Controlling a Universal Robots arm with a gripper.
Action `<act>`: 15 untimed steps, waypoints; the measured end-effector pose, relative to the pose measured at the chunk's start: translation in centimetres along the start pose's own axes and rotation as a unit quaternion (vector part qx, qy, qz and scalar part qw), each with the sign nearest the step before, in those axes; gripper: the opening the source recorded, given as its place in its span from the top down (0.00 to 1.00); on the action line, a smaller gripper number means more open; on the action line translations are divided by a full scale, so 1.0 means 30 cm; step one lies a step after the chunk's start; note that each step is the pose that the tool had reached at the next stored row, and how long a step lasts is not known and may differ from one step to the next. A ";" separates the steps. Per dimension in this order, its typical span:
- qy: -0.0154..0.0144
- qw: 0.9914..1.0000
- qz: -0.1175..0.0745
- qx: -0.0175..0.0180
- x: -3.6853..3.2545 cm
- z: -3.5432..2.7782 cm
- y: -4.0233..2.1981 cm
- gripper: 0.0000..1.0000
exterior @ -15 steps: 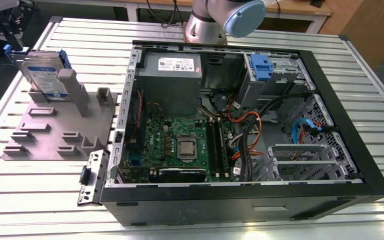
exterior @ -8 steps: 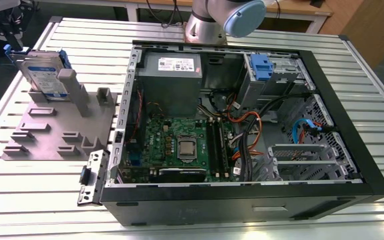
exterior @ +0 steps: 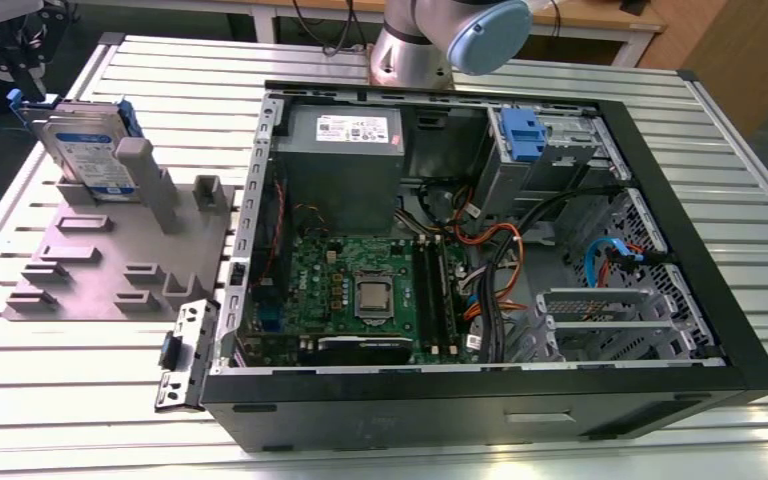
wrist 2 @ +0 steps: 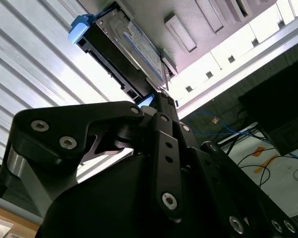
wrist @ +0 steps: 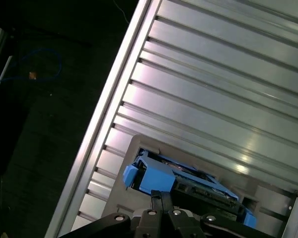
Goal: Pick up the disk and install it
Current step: 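Pick up the disk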
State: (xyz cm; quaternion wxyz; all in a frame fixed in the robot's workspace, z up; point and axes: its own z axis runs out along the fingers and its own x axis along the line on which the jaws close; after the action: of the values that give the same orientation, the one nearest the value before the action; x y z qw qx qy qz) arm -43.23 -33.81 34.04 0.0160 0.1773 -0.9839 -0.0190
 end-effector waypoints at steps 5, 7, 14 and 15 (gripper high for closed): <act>0.000 1.000 -0.006 0.000 0.000 0.000 0.000 0.89; 0.000 1.000 -0.010 0.000 0.000 0.000 0.000 0.89; 0.003 0.998 -0.060 0.001 0.000 0.001 0.000 0.89; 0.003 0.998 -0.069 0.002 0.000 0.001 0.000 0.89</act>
State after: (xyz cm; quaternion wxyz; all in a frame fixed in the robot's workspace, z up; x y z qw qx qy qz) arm -43.22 -33.81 34.00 0.0172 0.2445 -0.9693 -0.0178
